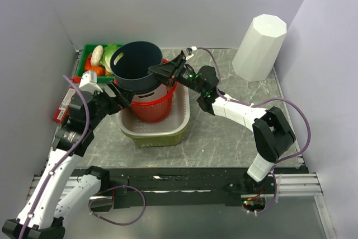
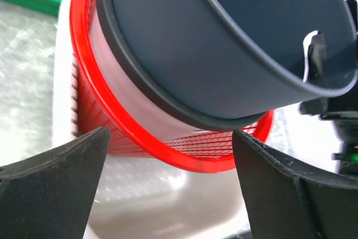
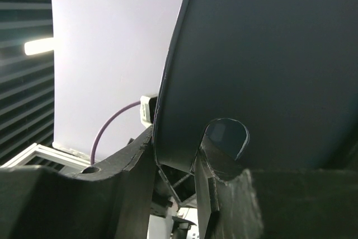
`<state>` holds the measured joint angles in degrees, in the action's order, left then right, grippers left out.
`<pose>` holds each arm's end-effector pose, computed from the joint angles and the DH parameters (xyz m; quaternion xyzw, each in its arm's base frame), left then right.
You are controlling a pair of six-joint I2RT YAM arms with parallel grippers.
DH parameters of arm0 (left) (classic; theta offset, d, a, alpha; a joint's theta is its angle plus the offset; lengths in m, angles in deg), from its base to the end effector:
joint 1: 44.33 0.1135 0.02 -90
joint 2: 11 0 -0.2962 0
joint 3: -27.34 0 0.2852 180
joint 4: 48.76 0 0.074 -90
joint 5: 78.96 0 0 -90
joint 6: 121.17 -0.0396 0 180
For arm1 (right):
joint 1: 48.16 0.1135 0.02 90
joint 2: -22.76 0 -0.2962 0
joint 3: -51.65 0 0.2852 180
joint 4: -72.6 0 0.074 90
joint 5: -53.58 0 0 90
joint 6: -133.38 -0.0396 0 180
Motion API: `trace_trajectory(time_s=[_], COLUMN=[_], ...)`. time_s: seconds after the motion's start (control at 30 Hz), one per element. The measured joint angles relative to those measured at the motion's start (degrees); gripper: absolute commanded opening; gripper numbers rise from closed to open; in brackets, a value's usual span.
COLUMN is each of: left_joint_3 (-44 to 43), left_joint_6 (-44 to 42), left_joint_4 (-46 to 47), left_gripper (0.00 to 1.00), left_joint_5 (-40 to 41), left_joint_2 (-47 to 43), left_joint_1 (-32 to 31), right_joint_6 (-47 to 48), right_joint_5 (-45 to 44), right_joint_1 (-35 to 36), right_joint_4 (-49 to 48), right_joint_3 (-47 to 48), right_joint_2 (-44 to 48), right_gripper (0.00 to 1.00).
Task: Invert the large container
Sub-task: Pick up the container from the container.
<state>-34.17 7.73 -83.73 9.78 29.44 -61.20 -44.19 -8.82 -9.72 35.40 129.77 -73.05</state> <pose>0.1634 -0.0504 0.3809 -0.1438 0.7742 -0.2959 0.5407 0.3211 0.2783 0.3579 0.0558 0.5907 0.7692 0.2374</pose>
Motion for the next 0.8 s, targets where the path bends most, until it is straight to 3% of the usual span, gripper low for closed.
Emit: trace_trajectory(time_s=[0.37, 0.8], left_joint_3=[-3.37, -1.95], left_joint_6=[12.15, 24.02], left_joint_4=[-6.19, -9.22], left_gripper=[0.96, 0.96], left_joint_5=[-0.37, 5.77], left_joint_2=[3.8, 1.4], left_joint_1=[0.17, 0.61], right_joint_6=[0.28, 1.18], right_joint_5=[0.0, -0.48], right_joint_1=[0.0, 0.61], right_joint_4=[0.02, -0.07], right_joint_3=[-0.5, -1.49], right_joint_2=[0.44, 1.31], right_gripper=[0.33, 0.33])
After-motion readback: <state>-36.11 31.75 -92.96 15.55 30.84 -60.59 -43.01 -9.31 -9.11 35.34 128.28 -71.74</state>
